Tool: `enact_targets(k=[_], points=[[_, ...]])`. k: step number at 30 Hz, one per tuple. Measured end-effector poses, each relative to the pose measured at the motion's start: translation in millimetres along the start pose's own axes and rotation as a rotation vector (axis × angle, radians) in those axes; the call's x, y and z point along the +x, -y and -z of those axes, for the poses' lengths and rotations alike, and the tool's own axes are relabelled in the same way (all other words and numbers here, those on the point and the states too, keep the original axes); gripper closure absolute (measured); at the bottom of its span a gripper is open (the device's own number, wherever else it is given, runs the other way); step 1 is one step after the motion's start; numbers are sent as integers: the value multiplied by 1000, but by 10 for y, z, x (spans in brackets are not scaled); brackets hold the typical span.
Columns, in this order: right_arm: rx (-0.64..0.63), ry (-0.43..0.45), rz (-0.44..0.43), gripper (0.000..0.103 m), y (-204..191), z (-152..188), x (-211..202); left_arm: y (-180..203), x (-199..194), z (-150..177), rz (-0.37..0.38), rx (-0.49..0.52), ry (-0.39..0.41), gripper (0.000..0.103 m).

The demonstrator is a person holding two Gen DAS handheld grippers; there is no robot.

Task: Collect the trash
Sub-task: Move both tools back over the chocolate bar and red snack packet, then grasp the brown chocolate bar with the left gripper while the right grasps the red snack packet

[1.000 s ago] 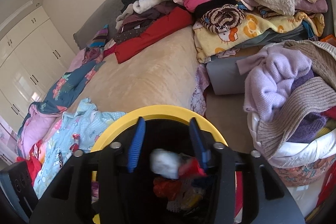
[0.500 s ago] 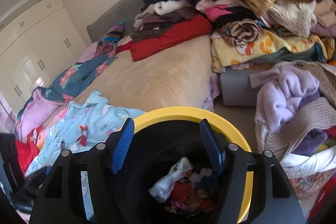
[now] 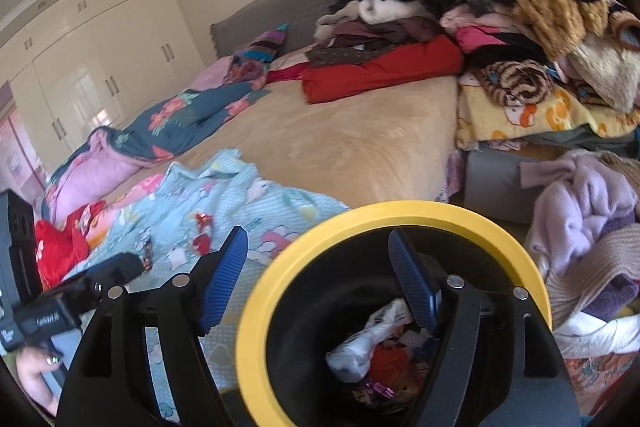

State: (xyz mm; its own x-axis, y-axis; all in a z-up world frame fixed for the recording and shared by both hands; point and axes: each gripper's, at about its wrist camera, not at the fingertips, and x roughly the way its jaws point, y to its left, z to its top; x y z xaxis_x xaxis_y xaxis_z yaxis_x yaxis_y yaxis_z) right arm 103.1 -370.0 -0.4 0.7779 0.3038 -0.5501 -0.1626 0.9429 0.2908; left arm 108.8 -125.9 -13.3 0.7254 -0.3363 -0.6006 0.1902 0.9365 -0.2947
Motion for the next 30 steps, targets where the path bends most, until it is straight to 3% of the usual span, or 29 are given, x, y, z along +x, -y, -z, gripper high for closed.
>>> enact_targets(k=[14, 30], points=[[-142, -84, -80, 32, -726, 24, 432, -740, -184, -75, -99, -135, 56, 11], [-278, -219, -136, 32, -1370, 134, 1255, -1703, -179, 32, -206, -323, 39, 11]])
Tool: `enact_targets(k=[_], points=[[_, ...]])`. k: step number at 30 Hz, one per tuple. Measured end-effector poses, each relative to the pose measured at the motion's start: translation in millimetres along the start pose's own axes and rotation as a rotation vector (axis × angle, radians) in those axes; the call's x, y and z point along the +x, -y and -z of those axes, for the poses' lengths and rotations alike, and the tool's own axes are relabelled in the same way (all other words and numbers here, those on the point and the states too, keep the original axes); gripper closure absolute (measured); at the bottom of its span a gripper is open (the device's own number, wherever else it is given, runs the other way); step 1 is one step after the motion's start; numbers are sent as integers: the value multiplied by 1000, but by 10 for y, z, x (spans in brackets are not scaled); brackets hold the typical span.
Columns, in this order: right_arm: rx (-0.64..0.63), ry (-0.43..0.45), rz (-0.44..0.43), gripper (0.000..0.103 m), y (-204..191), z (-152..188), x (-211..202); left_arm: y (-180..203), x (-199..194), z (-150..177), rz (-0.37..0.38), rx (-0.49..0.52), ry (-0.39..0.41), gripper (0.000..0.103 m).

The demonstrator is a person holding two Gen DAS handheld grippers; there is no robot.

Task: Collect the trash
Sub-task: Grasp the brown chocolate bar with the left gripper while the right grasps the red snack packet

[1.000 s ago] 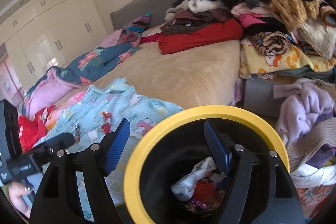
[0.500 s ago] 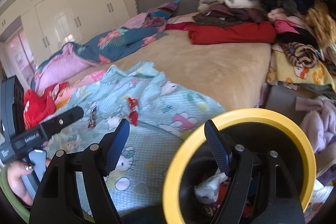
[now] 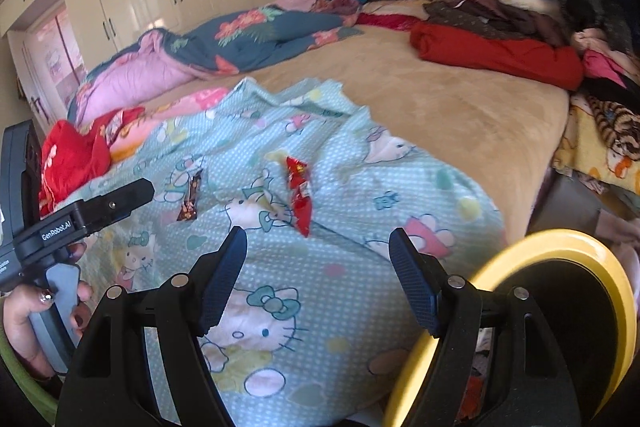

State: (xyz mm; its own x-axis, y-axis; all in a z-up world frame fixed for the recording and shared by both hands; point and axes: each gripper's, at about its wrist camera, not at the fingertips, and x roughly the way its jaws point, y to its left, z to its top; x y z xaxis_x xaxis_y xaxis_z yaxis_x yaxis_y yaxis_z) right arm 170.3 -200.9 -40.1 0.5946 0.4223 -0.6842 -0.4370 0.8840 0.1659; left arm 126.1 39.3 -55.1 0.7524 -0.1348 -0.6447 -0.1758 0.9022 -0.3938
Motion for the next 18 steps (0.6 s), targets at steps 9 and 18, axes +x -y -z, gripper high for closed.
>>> enact_targets(k=[9, 18], points=[[-3, -82, -27, 45, -78, -100, 483, -266, 248, -16, 11, -68, -42, 21], [-15, -151, -51, 63, -98, -177, 864, -421, 560, -41, -7, -128, -86, 43]])
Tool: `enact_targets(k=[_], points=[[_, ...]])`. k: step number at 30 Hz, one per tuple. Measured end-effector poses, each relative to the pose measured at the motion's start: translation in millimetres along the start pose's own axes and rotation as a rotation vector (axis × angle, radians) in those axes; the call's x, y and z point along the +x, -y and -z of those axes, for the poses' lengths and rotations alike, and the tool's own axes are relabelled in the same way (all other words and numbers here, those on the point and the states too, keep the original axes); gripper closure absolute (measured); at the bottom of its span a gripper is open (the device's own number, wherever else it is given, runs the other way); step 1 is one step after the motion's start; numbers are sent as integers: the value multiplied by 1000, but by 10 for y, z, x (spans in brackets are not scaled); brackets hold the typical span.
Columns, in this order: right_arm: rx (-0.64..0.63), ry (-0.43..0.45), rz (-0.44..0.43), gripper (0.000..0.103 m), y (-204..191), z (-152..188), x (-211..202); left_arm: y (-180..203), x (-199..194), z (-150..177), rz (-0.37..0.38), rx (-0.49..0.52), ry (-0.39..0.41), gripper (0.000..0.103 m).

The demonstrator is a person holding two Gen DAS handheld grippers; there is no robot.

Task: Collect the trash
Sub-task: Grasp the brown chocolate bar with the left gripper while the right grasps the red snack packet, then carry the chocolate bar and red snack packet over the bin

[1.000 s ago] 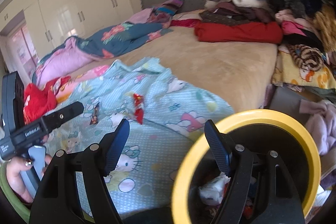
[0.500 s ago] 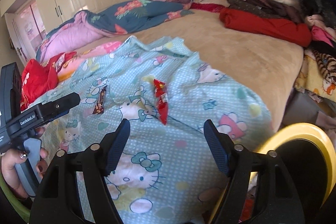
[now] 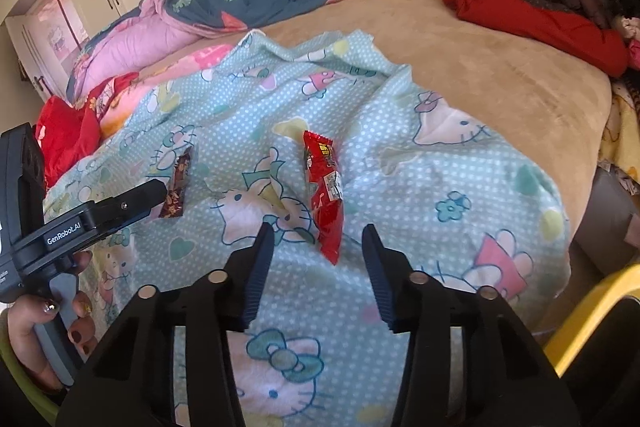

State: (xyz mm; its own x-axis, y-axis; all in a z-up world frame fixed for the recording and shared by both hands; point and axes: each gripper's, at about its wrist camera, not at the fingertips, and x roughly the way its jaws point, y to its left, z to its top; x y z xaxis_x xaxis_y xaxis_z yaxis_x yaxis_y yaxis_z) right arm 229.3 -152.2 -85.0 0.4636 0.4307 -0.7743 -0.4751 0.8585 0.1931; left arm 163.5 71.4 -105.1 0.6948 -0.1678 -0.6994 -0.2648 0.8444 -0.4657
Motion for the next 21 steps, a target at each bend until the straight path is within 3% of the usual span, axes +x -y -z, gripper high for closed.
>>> enact_targets(k=[2, 6, 13, 16, 20, 21], points=[[1, -19, -2, 67, 10, -24, 82, -30, 63, -6, -5, -15, -10, 46], [29, -46, -19, 87, 69, -47, 179, -79, 181, -19, -20, -31, -26, 48], [53, -11, -56, 91, 111, 10, 41, -62, 345, -80, -49, -19, -34, 48], [63, 3, -67, 91, 116, 53, -50, -48, 412, -92, -79, -2, -45, 54], [88, 24, -67, 91, 146, 108, -162, -13, 477, -108, -162, 44, -59, 79], [92, 28, -69, 91, 152, 117, -187, -24, 468, -116, -162, 41, -58, 79]])
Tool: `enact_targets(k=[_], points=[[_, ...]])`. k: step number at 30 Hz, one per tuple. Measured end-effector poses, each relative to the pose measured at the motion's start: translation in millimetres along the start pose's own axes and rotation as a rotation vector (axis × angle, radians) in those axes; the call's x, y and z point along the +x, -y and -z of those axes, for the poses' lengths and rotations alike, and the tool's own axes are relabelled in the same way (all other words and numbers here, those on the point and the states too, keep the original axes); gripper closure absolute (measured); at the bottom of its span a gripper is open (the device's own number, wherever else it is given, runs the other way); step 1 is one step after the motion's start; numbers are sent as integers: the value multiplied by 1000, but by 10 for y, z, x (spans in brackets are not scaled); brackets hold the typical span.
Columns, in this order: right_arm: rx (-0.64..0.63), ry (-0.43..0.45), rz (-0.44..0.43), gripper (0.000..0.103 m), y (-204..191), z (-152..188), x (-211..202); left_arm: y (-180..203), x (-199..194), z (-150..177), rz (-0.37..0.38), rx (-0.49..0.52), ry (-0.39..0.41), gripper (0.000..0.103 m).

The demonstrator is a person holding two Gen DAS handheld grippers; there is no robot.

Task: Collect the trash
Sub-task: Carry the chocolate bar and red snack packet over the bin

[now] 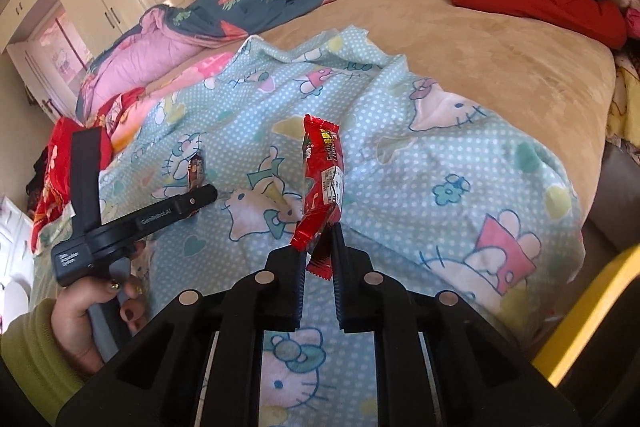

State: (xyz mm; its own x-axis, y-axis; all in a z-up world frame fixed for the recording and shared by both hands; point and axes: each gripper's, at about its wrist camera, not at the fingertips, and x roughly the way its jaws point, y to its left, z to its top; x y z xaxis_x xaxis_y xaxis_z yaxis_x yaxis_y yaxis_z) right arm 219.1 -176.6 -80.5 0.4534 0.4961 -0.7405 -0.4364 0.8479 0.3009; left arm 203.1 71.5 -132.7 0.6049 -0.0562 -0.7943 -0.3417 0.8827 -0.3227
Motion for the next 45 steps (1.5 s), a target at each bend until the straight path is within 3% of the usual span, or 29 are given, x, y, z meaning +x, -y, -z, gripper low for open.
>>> enact_targets(k=[3, 8, 25, 45], points=[[0, 15, 1, 91, -6, 18, -90, -6, -76, -5, 11, 4, 6, 88], [14, 52, -1, 91, 9, 29, -286, 130, -307, 39, 69, 26, 46, 92], [87, 167, 42, 91, 306, 281, -1078, 1049, -872, 255, 209, 200, 111, 92], [211, 246, 125, 91, 834, 801, -1826, 1892, -1180, 725, 312, 389, 99, 92]])
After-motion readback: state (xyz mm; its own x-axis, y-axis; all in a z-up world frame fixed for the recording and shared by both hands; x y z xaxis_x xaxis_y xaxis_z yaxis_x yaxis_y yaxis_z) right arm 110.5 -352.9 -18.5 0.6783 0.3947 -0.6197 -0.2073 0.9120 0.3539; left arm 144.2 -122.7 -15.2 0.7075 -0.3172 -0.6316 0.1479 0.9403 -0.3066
